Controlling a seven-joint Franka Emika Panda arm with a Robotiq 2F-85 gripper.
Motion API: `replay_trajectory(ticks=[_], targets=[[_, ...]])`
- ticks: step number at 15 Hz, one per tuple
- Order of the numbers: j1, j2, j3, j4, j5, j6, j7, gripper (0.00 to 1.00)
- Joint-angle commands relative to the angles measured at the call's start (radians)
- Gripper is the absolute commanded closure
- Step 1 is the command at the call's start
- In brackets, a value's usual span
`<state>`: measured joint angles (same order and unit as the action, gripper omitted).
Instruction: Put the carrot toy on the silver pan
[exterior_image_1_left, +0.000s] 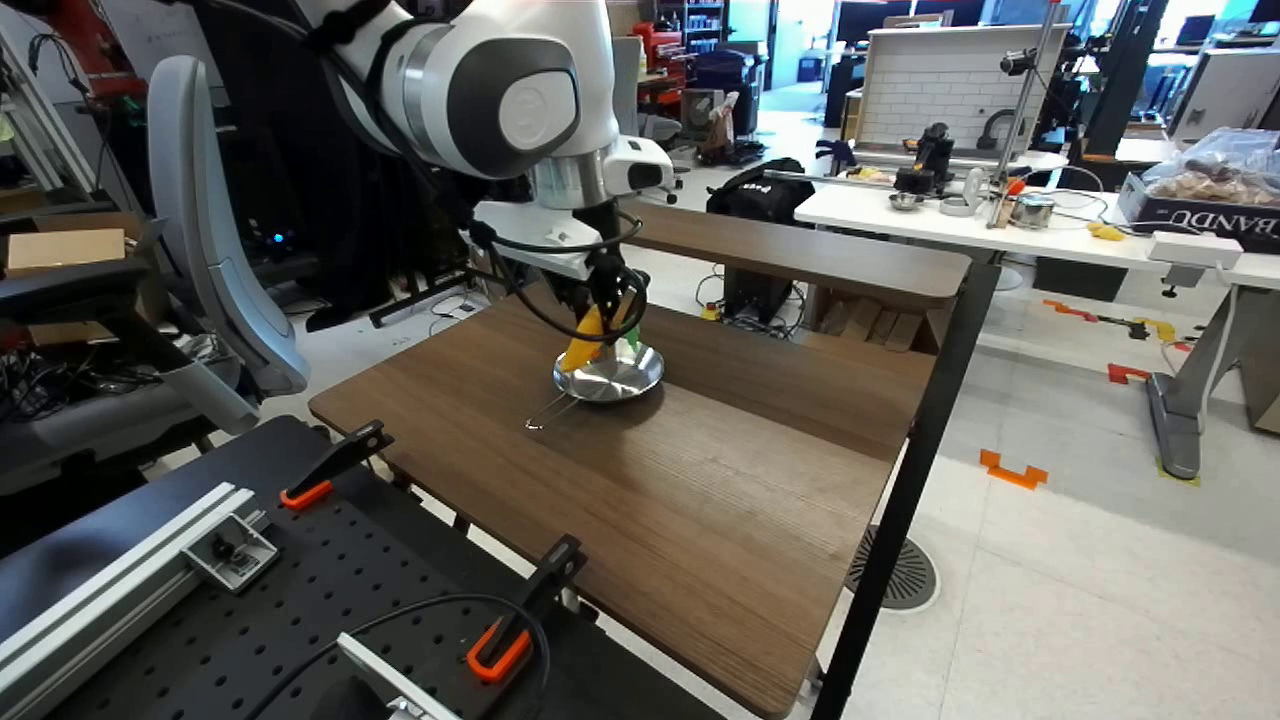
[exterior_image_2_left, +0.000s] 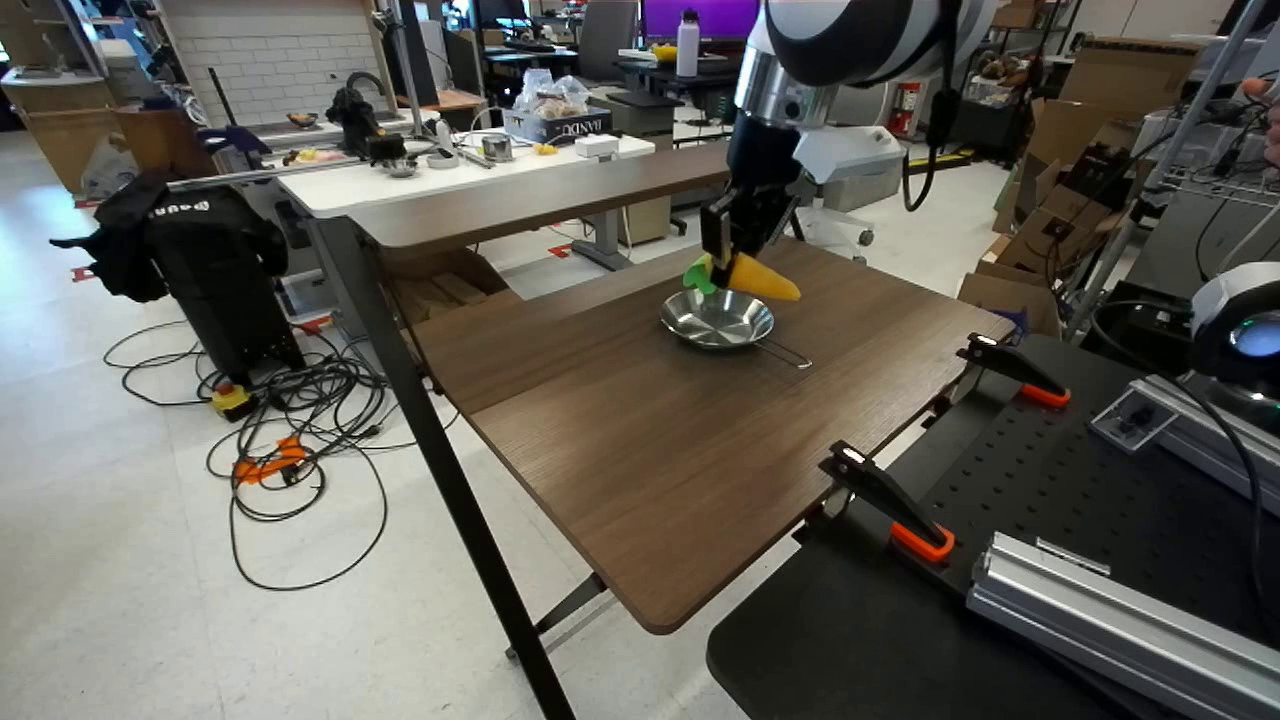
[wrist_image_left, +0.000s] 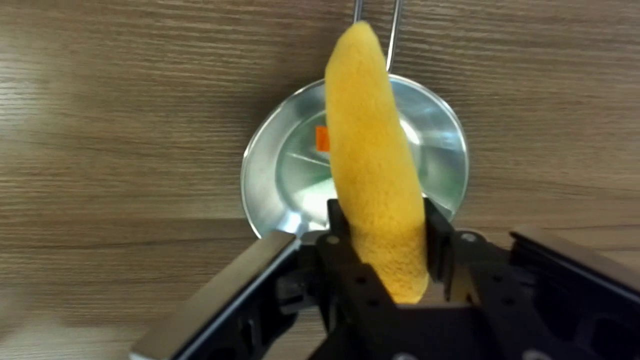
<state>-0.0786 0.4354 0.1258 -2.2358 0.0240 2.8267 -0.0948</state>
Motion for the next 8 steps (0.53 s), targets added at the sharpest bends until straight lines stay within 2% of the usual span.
replay_trajectory(ticks=[1,5,8], targets=[[0.027,-0.002,-0.008,0.005,0.017,-0.021,0.008,0.31],[0.029,-0.002,-0.01,0.008,0.018,-0.028,0.009,0.02],[0.033,-0.024,-0.013,0.0,0.017,-0.044,0.019,0.0]])
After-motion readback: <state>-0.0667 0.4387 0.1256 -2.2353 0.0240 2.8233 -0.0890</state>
